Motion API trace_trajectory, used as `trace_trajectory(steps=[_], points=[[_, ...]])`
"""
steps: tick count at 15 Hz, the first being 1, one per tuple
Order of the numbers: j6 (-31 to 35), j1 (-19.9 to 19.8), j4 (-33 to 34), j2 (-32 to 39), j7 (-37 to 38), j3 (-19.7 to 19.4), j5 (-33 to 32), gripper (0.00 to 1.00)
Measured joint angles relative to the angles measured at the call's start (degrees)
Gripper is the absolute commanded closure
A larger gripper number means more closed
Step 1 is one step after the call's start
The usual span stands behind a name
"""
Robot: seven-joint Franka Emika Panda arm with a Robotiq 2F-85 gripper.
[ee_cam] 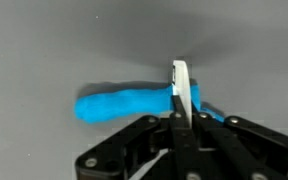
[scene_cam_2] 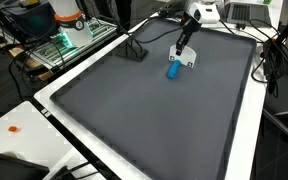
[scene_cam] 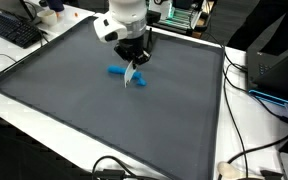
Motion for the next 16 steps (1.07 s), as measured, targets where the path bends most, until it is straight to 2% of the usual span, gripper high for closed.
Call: trace_trajectory(steps=[8, 16], points=[[-0.22, -0.1, -0.67, -0.4, -0.31, 0.01, 0.17, 0.99], [-3.25, -0.11, -0.82, -0.97, -0.47, 0.13, 0.4, 0.99]])
